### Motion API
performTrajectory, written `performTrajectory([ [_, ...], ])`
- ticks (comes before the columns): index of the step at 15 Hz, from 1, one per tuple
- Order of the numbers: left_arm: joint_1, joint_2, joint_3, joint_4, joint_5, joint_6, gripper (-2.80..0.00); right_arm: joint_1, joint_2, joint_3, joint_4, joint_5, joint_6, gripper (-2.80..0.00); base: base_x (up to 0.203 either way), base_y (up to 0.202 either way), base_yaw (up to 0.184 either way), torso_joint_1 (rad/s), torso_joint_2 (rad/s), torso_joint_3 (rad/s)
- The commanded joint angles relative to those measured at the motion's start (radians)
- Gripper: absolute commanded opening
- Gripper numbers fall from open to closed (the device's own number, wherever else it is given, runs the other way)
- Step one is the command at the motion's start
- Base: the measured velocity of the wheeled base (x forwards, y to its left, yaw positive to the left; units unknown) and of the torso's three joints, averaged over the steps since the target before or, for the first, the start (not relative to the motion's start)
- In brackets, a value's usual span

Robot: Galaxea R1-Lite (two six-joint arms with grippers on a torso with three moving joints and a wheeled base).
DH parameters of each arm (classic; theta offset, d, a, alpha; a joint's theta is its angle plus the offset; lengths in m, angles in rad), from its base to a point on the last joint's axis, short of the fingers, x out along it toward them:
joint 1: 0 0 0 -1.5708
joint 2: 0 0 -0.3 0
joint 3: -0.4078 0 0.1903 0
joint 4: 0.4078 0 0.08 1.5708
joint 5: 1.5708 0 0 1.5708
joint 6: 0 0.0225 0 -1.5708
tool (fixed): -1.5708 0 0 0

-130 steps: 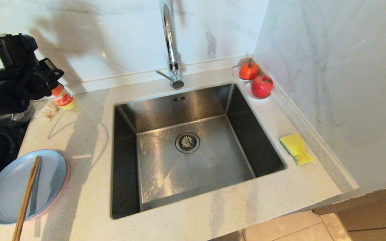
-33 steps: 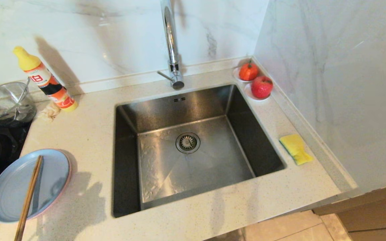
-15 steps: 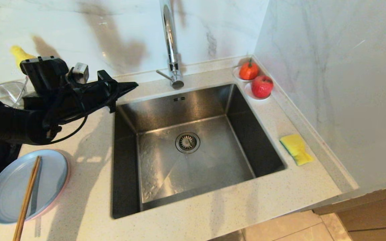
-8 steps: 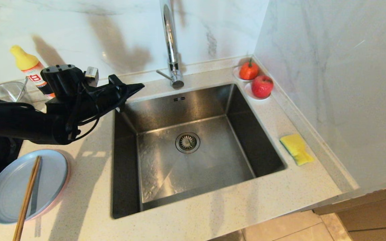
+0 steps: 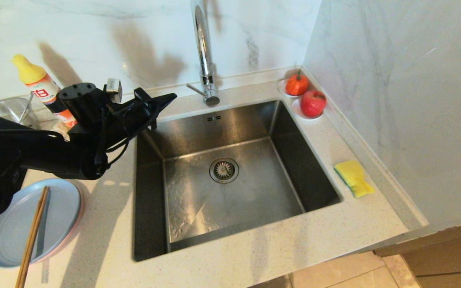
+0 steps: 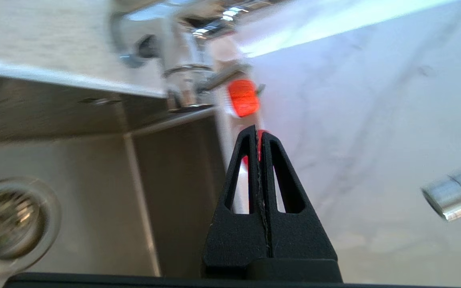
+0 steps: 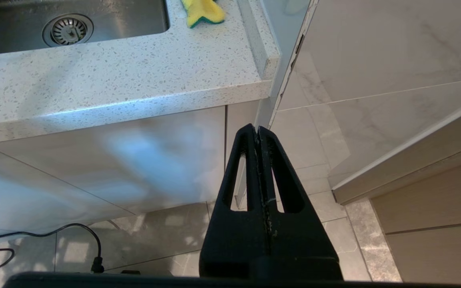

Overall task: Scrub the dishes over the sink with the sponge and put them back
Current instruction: Turn on the faucet

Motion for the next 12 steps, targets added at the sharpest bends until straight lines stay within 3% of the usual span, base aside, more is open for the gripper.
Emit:
performTrajectory([
  [1,-0.012,0.033,0.019,-0.113,-0.004,-0.048,-2.8,0.0,0.0,0.0,0.0,0.001,-0.001,-2.8,0.0,0.0,0.0,0.0,0.0,0.0],
  [2,-0.013,0.035,0.012,-0.122,-0.004,-0.075,-2.8,0.0,0.0,-0.001,0.0,0.001,-0.001,-2.8,0.0,0.0,0.0,0.0,0.0,0.0],
  [12,-0.013,0.082,-0.044,-0.112,-0.006,-0.077,-2.8,0.0,0.0,0.0,0.0,0.001,-0.001,-2.8,0.0,0.0,0.0,0.0,0.0,0.0],
])
